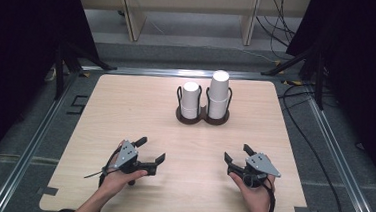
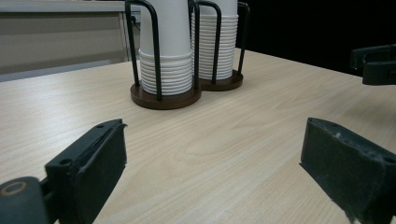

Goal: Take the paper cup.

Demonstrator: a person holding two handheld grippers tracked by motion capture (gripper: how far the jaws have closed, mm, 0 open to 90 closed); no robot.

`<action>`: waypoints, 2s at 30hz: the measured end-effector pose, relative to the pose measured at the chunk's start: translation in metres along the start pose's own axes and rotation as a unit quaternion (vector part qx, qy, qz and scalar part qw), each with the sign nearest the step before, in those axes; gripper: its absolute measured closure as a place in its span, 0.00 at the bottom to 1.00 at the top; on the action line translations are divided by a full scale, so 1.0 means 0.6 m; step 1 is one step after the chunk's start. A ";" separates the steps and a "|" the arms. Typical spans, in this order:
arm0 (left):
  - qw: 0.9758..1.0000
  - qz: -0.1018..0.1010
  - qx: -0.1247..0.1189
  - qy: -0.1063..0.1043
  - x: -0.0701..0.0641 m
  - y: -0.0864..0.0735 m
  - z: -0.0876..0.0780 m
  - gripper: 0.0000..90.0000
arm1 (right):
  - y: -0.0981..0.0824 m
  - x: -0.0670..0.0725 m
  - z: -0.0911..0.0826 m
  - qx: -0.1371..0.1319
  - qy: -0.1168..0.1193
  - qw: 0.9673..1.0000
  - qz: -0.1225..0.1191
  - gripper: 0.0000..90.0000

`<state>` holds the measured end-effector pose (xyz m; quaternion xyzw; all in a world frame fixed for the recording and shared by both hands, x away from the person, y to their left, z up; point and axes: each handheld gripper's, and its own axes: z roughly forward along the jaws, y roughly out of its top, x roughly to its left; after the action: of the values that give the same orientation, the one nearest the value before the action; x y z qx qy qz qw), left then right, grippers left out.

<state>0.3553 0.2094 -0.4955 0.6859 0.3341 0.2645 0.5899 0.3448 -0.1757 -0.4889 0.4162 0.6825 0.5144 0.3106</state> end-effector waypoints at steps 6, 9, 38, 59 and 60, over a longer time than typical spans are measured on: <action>1.000 0.015 0.003 0.001 0.004 0.010 0.027 0.10 | 0.005 -0.002 0.000 -0.007 -0.005 1.000 0.015 0.30; 0.999 0.036 0.001 -0.009 0.009 0.023 0.051 0.10 | 0.023 0.006 0.004 -0.020 0.005 1.000 0.014 0.30; 0.995 0.018 0.098 0.002 0.076 0.065 0.275 0.23 | 0.224 0.052 0.205 -0.037 0.049 0.998 -0.034 0.36; 0.994 0.005 0.106 0.004 0.084 0.060 0.308 0.26 | 0.244 0.091 0.345 0.015 -0.012 1.000 -0.024 0.39; 0.994 0.004 0.106 0.002 0.084 0.060 0.308 0.26 | 0.245 0.092 0.347 0.015 -0.018 0.999 -0.029 0.38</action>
<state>0.5326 0.1282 -0.4921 0.7452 0.3583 0.2318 0.5124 0.5335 -0.0160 -0.4051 0.4097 0.6963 0.4871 0.3316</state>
